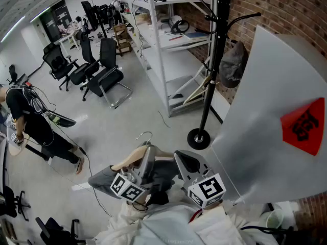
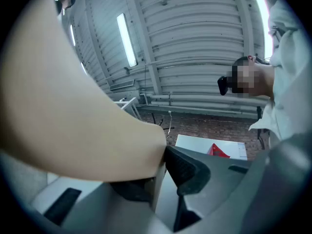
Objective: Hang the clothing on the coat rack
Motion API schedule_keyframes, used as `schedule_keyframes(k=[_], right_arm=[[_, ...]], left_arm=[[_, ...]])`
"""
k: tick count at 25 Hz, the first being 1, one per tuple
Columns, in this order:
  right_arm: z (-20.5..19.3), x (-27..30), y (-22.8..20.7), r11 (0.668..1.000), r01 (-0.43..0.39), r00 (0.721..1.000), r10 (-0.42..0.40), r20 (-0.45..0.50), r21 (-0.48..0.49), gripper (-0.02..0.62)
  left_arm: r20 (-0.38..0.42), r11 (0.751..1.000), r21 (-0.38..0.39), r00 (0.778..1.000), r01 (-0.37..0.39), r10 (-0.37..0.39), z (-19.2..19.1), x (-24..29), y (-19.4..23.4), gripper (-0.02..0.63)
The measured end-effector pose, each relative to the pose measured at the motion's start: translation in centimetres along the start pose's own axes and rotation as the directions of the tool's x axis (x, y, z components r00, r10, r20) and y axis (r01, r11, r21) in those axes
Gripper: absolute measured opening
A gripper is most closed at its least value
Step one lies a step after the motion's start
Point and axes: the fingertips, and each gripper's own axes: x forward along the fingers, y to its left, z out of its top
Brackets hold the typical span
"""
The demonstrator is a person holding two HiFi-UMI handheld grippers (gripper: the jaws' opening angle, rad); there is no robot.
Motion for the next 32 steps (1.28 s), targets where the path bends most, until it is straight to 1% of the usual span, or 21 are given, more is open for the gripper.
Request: schedule_keyframes(k=[5,12,22,26,32], right_arm=[[-0.6,3.1,-0.3,1.0,-0.004,1.0,0.004,-0.005,-0.003,0.025],[-0.7,9.1,-1.5,1.0,0.012,1.0,-0.012,-0.015,-0.02,0.025],[-0.5,17.6,-3.9,0.995,0.09,0.996,-0.091,-0.022,-0.034,0.025],[-0.1,20.1,-4.6,0.989,0.143,0.989,-0.144,-0.023,-0.039,0.025],[-0.4,23.1,-5.8,0.971,0.237,0.971,-0.238,-0.023,-0.039,0.025]], left_arm=[[-0.017,1.0,-0.003,1.0,-0.017,0.017,0.3,0.0,3.2,0.098],[-0.04,1.0,0.003,0.999,-0.029,0.029,1.4,1.4,9.2,0.097],[-0.056,0.999,-0.002,0.998,0.035,-0.035,4.1,5.3,17.4,0.097],[-0.065,0.997,-0.033,0.995,0.072,-0.074,4.9,6.7,19.7,0.097],[-0.086,0.986,-0.091,0.986,0.137,-0.144,5.2,8.4,22.9,0.098]])
